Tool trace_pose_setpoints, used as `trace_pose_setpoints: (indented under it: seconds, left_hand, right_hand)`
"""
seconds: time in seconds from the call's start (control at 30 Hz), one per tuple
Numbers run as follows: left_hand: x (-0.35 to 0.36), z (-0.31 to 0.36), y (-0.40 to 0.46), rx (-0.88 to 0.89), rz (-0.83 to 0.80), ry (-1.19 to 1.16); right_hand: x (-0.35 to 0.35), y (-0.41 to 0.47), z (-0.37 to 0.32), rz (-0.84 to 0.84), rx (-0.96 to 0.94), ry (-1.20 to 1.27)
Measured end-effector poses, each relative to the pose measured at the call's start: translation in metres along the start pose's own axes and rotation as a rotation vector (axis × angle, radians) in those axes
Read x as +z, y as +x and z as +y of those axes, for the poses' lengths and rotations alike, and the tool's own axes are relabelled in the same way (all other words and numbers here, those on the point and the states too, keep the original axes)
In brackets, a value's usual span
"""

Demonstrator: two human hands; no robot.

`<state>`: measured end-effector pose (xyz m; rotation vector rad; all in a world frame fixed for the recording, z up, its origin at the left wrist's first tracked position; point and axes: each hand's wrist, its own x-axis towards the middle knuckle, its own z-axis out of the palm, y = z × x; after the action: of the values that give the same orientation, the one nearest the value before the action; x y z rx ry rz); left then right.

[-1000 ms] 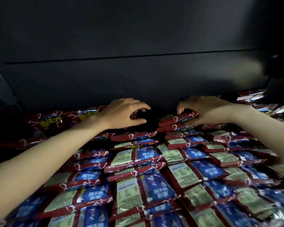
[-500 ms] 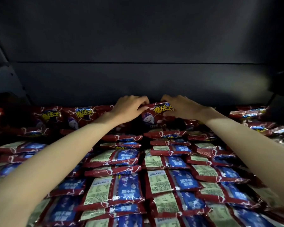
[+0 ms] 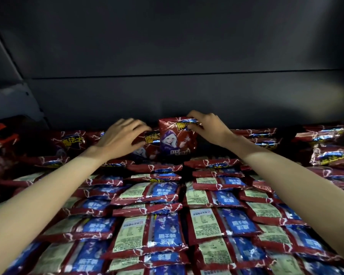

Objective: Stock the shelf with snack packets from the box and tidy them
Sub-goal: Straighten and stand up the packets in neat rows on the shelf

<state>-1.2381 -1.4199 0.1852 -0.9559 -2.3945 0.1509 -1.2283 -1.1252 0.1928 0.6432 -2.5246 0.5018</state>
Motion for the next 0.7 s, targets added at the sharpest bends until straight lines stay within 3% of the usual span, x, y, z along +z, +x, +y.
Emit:
trace_pose_setpoints:
  seconds: [0.07, 0.13, 0.3, 0.57, 0.7]
  left_hand:
    - [0.008, -0.002, -0.006, 0.014, -0.068, 0.033]
    - [0.013, -0.002, -0.007, 0.017, -0.098, 0.047]
    - [0.015, -0.004, -0.005, 0.013, -0.086, 0.047]
    - [0.016, -0.004, -0.003, 0.032, 0.008, -0.010]
    - [0.004, 0.024, 0.018, -0.040, -0.046, -0.226]
  right_hand:
    - [0.004, -0.008, 0.005, -0.015, -0.051, 0.040]
    - [0.008, -0.018, 0.011, -0.133, -0.062, 0.028]
    - [-0.015, -0.016, 0.018, -0.316, 0.070, -0.056]
    - [-0.011, 0.017, -0.001, -0.442, -0.019, -0.198]
    - [-0.008, 0.012, 0.001, -0.384, 0.095, -0.118]
